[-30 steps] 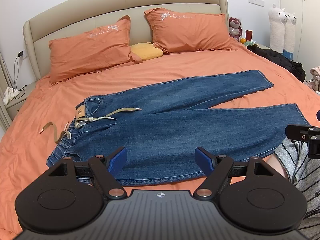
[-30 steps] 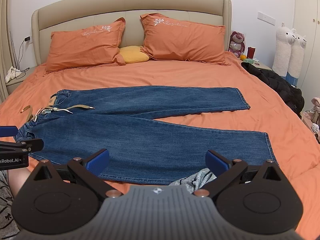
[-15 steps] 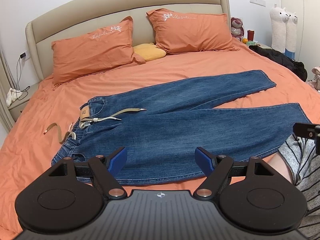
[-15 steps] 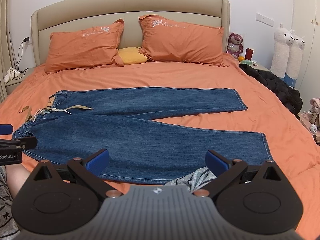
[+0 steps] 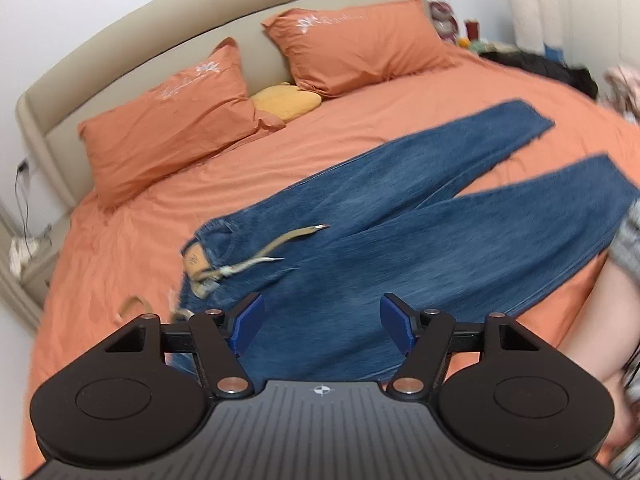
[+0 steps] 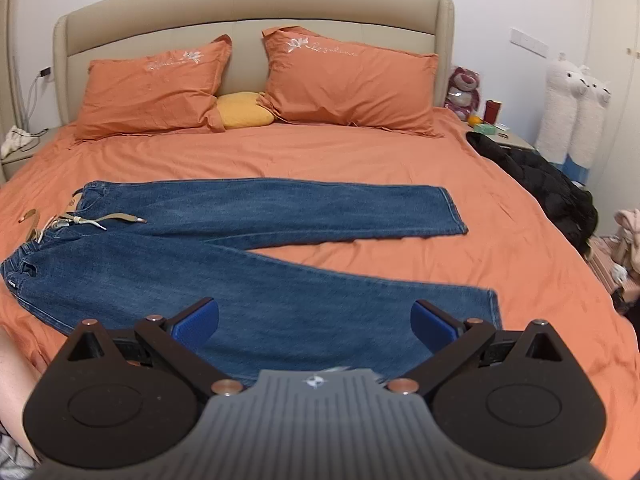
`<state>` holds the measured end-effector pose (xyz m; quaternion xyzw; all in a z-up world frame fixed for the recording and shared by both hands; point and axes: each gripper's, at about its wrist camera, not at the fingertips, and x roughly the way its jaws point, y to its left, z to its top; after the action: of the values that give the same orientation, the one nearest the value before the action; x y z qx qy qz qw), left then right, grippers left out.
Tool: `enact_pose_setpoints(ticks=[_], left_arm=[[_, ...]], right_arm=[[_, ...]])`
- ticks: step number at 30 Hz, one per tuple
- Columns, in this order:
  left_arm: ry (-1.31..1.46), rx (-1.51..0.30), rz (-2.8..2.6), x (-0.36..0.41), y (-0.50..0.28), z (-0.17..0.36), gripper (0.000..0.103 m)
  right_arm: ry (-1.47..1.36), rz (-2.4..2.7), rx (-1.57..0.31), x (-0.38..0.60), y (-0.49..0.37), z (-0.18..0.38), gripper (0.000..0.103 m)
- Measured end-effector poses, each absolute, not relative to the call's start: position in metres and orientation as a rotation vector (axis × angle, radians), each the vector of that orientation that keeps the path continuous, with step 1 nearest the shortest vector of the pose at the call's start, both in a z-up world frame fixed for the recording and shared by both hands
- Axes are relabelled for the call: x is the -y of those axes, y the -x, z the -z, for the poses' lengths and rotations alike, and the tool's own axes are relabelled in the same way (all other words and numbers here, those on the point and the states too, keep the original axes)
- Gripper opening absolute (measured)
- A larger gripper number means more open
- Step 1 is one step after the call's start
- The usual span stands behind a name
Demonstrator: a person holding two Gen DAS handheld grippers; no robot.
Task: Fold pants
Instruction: 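Grasp the jeans waist with the left tool while the right tool grasps a leg hem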
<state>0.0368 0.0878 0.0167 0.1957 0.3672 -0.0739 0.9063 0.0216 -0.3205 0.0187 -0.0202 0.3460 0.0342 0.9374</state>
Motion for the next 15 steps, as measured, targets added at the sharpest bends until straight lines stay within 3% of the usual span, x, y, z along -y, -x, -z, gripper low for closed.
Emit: enact_pose_setpoints(ticks=[6, 11, 15], left_arm=[[-0.65, -0.874, 0.244, -0.126, -0.068, -0.003, 0.073], [-0.798, -1.083, 0.299, -0.158, -0.1, 0.043, 0.072], [-0.902, -1.262, 0.322, -0.182, -0.117, 0.101, 0.071]], right_arm=[[0.075, -0.034, -0.702, 0.39, -0.064, -0.027, 0.097], [0.104, -0.006, -0.777, 0.441, -0.103, -0.014, 0.071], [0.201, 0.005, -0.812, 0.468, -0.119, 0.014, 0.063]])
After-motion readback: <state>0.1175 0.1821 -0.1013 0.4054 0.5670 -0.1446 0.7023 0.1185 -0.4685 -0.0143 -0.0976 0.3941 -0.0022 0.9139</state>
